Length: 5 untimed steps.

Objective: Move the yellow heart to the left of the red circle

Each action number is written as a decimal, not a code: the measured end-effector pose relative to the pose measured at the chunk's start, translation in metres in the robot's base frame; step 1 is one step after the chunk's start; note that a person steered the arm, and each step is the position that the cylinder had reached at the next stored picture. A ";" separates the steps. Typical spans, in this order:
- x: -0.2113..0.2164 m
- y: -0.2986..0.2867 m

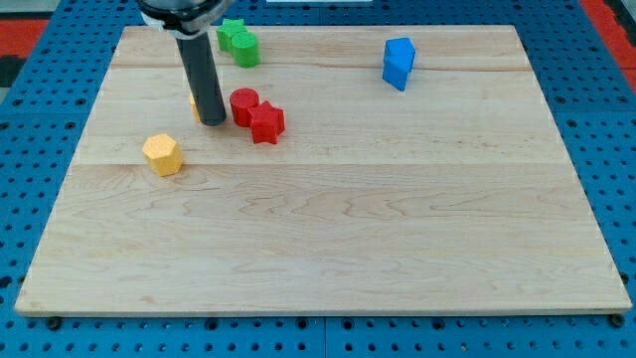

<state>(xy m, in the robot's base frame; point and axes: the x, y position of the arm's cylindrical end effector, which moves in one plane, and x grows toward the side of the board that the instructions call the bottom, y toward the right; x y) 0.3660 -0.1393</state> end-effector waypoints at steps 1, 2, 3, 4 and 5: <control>-0.001 -0.017; 0.001 -0.074; -0.019 -0.142; -0.056 -0.161; -0.083 -0.145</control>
<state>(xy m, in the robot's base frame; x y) 0.2830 -0.2844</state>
